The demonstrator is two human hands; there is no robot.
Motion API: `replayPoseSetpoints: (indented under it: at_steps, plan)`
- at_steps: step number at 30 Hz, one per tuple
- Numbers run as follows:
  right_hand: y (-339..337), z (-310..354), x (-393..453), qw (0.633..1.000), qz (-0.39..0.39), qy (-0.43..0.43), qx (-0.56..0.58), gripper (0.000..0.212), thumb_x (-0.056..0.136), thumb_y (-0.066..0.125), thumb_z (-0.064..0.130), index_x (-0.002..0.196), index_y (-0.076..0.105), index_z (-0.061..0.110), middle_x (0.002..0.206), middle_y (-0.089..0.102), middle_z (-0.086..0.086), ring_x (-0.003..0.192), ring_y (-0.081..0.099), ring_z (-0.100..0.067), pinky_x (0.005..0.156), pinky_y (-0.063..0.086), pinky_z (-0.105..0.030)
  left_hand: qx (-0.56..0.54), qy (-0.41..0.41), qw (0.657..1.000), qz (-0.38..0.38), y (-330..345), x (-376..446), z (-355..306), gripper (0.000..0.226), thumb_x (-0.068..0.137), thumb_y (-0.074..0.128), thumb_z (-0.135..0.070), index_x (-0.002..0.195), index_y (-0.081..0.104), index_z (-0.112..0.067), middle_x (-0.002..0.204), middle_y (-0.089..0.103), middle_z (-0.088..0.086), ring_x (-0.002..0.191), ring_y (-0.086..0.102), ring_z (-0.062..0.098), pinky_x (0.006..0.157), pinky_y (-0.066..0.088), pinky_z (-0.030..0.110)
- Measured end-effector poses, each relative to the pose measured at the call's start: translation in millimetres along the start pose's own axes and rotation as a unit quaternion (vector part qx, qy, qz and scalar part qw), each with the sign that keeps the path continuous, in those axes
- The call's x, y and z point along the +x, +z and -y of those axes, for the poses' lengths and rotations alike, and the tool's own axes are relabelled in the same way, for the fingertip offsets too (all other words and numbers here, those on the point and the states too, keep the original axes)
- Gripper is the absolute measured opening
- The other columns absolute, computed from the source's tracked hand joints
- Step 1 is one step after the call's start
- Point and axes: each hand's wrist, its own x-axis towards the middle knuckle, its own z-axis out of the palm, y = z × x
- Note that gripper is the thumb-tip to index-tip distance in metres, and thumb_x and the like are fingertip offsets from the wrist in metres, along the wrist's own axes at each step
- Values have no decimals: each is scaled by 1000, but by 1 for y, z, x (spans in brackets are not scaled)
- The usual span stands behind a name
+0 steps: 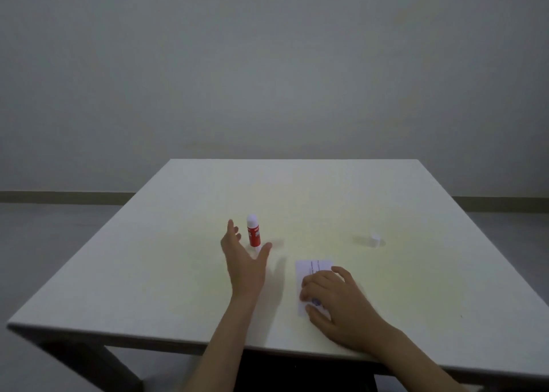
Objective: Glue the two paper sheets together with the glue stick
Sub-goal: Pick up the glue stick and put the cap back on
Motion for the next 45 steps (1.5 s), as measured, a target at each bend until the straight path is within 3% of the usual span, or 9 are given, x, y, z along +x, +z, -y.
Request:
replayPoseSetpoints:
  at_steps: [10, 15, 21, 25, 30, 32, 34, 39, 45]
  plan:
    - [-8, 2, 17, 983, -107, 59, 136, 22, 89, 53, 29, 109, 62, 23, 116, 61, 8, 106, 56, -7, 91, 41, -18, -31, 37, 999, 2, 5, 3, -27, 19, 86, 61, -19, 67, 62, -16, 62, 68, -4, 59, 58, 1, 61, 41, 12]
    - [-32, 15, 47, 729, -18, 356, 585, 51, 93, 30, 56, 108, 60, 17, 78, 71, -9, 53, 66, -20, 49, 53, -24, -161, 48, 973, 160, 4, -14, -76, 25, 87, 63, -18, 80, 72, -41, 87, 76, -14, 91, 72, 8, 84, 54, 23]
    - [-43, 20, 47, 566, -1, 287, 773, 51, 93, 41, 48, 78, 63, 5, 46, 53, -2, 35, 46, -13, 37, 41, -21, -229, 37, 949, 214, -7, -22, -88, 24, 88, 60, -5, 92, 71, -26, 90, 78, -3, 92, 73, 17, 78, 58, 23]
    - [-44, 29, 46, 615, -53, 260, 743, 16, 92, 54, 19, 86, 59, 5, 62, 64, -4, 50, 58, -14, 48, 50, -20, -279, 3, 944, 178, -15, -27, -83, 22, 83, 65, -5, 81, 74, -24, 86, 78, 2, 86, 74, 22, 71, 59, 25]
    - [-34, 24, 36, 911, -365, 145, 124, 22, 72, 78, 18, 78, 56, 17, 66, 67, 2, 52, 62, -14, 48, 53, -20, -272, 1, 947, 172, -2, -35, -98, 17, 78, 70, -10, 85, 70, -26, 84, 78, -4, 87, 74, 23, 75, 59, 28]
    - [-33, 16, 34, 916, -376, 139, 14, 30, 67, 81, 27, 83, 58, 16, 67, 68, 1, 49, 61, -14, 48, 54, -24, -266, -2, 951, 158, 3, -39, -103, 19, 76, 73, -9, 82, 70, -27, 87, 77, 1, 89, 73, 25, 79, 58, 34]
    - [-38, 23, 33, 900, -280, 224, 247, 44, 68, 75, 47, 97, 51, 25, 77, 67, 1, 52, 62, -11, 50, 54, -24, -267, -7, 951, 157, 2, -40, -101, 19, 75, 73, -7, 81, 71, -25, 88, 77, 4, 89, 73, 26, 81, 57, 37]
    - [-59, 17, 39, 627, -12, 284, 726, 69, 92, 28, 59, 105, 63, 1, 46, 55, -8, 34, 43, -16, 38, 40, -22, -277, 0, 946, 168, -2, -38, -101, 19, 76, 72, -6, 77, 73, -24, 83, 78, 2, 84, 74, 24, 69, 60, 34]
    - [-60, 22, 36, 655, -126, 193, 719, 12, 90, 56, 14, 85, 62, 5, 64, 63, -7, 56, 55, -19, 55, 51, -21, -283, 10, 947, 150, -4, -37, -102, 16, 76, 72, -5, 84, 72, -19, 85, 78, 3, 85, 74, 24, 75, 60, 32]
